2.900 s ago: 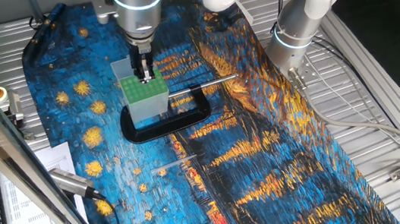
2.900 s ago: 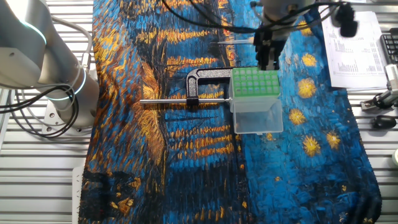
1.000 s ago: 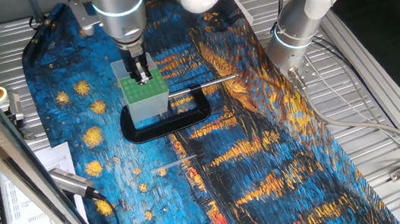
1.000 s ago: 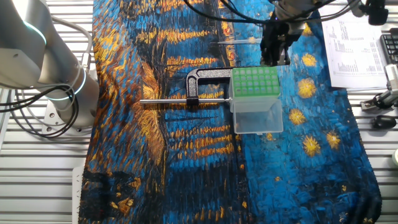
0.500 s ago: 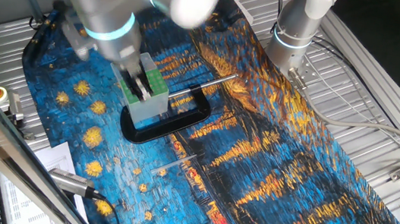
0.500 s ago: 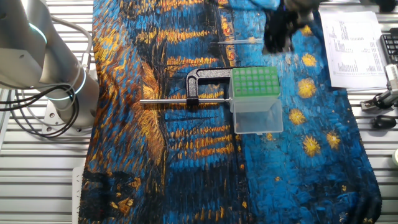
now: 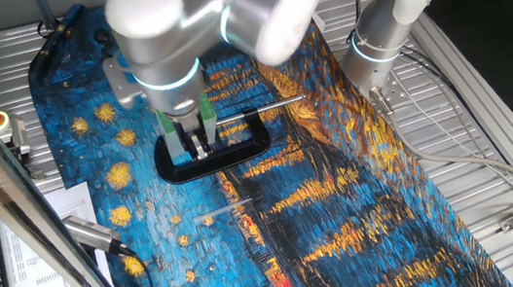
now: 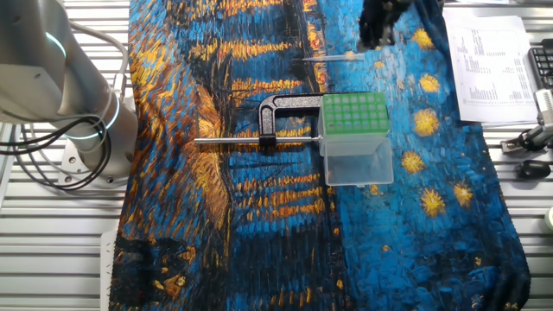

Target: Insert a large pipette tip into the holder for large pipette tips

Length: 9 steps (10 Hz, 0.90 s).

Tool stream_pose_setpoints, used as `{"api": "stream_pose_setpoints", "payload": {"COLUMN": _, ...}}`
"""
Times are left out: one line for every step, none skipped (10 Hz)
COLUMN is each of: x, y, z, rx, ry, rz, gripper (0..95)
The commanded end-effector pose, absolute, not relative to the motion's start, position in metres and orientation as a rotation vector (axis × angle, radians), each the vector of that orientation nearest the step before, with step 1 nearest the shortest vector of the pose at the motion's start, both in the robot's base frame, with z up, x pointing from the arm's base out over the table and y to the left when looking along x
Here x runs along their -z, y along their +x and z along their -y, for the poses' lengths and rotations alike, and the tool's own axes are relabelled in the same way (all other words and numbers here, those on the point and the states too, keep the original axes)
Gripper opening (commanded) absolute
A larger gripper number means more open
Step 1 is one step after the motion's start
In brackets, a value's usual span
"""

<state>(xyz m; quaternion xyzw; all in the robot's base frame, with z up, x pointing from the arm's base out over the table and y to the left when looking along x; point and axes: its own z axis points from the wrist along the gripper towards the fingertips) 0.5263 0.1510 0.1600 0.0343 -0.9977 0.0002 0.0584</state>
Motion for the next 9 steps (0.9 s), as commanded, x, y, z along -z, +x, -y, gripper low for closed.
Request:
{"api": "stream_pose_setpoints", "payload": {"x": -0.16, "y": 0.526, "z": -0.15, "rx": 0.018, "ry": 0.277, "rz": 2.976, "gripper": 0.0}}
{"api": "stream_pose_setpoints", "payload": {"x": -0.16, "y": 0.526, "z": -0.15, "rx": 0.022, "ry": 0.305, "rz": 2.97, "gripper": 0.0}}
{"api": "stream_pose_setpoints", "payload": {"x": -0.16, "y": 0.526, "z": -0.15, "rx": 0.026, "ry": 0.294, "rz": 2.971, "gripper": 0.0}}
{"api": "stream_pose_setpoints", "payload": {"x": -0.158, "y": 0.527, "z": -0.155, "rx": 0.02, "ry": 0.256, "rz": 2.973, "gripper": 0.0}}
{"api": "stream_pose_setpoints", "payload": {"x": -0.156, "y": 0.527, "z": -0.16, "rx": 0.021, "ry": 0.24, "rz": 2.973, "gripper": 0.0}}
{"api": "stream_pose_setpoints", "payload": {"x": -0.149, "y": 0.526, "z": -0.176, "rx": 0.017, "ry": 0.201, "rz": 2.977, "gripper": 19.0}}
{"api": "stream_pose_setpoints", "payload": {"x": -0.146, "y": 0.526, "z": -0.181, "rx": 0.015, "ry": 0.181, "rz": 2.979, "gripper": 19.0}}
{"api": "stream_pose_setpoints", "payload": {"x": -0.14, "y": 0.525, "z": -0.189, "rx": 0.012, "ry": 0.137, "rz": 2.981, "gripper": 19.0}}
{"api": "stream_pose_setpoints", "payload": {"x": -0.132, "y": 0.524, "z": -0.195, "rx": 0.004, "ry": 0.075, "rz": 2.983, "gripper": 19.0}}
